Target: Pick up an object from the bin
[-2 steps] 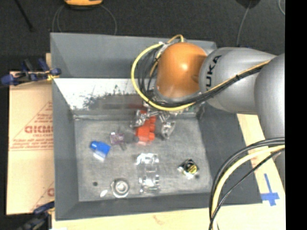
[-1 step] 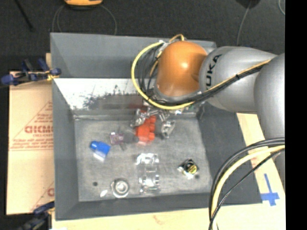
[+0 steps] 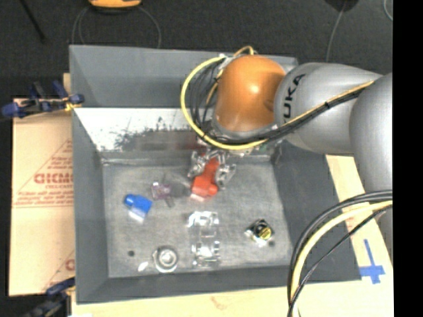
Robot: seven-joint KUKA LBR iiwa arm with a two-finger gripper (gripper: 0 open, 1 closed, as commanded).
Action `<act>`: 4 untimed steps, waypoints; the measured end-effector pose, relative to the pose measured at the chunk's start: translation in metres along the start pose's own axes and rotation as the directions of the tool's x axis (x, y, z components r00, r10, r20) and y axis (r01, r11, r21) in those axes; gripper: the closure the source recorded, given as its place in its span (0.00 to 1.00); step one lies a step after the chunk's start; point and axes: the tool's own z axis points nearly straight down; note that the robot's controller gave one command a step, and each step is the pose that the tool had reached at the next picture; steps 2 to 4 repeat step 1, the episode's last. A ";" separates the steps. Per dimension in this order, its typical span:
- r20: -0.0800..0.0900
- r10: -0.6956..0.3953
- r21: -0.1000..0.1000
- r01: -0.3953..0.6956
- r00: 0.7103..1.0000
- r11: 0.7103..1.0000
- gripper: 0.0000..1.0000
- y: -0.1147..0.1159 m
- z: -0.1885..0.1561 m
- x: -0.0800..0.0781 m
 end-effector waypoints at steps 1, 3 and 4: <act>-0.005 0.008 0.003 -0.008 1.000 1.000 1.00 -0.004 -0.096 -0.002; -0.005 0.008 0.003 -0.008 1.000 1.000 1.00 -0.004 -0.096 -0.002; -0.005 0.008 0.003 -0.008 1.000 1.000 1.00 -0.004 -0.096 -0.002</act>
Offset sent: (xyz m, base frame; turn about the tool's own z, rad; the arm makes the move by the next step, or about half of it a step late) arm -0.0001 -0.0001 0.0892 0.0000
